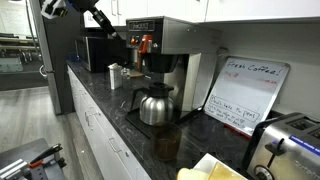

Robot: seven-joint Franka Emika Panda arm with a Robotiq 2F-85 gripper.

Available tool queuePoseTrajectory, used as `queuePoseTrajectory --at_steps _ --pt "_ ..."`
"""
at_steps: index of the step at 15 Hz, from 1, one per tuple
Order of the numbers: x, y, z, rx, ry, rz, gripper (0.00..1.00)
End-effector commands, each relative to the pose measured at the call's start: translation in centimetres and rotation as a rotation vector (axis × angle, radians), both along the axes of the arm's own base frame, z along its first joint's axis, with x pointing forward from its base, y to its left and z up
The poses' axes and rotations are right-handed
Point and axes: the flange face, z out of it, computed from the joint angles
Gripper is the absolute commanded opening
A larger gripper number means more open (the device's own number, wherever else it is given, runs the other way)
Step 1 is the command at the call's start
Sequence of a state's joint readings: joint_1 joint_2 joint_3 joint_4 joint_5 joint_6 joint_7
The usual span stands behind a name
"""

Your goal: Turn off the coffee maker

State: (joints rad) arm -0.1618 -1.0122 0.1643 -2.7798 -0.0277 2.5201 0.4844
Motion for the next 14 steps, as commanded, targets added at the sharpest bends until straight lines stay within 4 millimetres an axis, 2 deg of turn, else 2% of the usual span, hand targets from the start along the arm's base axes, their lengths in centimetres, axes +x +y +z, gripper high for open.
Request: queuePoseTrajectory --at_steps 1,7,14 --pt "1.1 -1.1 0.0 -0.018 -0.040 0.021 0.00" --pt "1.9 -2.6 0.1 -0.024 -0.082 0.023 0.00" --pt "2.5 -2.0 -0.2 -0.012 -0.106 0.041 0.00"
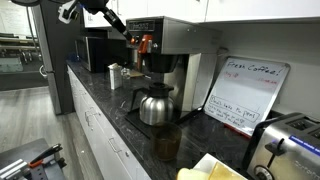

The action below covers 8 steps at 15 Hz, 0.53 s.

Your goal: Turn off the coffee maker

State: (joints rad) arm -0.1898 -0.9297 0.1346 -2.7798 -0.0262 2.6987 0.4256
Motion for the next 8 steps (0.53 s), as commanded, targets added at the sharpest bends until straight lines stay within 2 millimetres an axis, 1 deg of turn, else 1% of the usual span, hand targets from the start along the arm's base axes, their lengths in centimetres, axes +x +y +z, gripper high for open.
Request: queuePoseTrajectory --at_steps 1,8 --pt "0.64 0.01 -0.22 0.006 -0.015 0.020 0.00" --pt "1.38 0.16 -1.02 0.018 -0.007 0.024 0.00"
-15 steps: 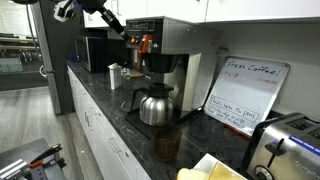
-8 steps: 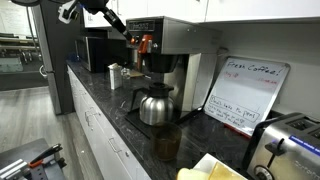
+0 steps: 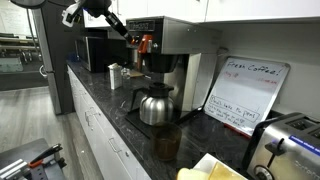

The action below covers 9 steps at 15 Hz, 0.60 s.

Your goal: Turn off the coffee maker

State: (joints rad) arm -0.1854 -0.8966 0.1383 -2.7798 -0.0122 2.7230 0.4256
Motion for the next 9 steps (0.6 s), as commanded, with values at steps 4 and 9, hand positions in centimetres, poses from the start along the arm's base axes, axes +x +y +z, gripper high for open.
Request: queuePoseTrajectory --at_steps 4,9 --pt "0.76 -0.03 -0.36 0.005 -0.016 0.015 0.00" --pt "1.38 0.25 -1.07 0.020 -0.017 0.017 0.00"
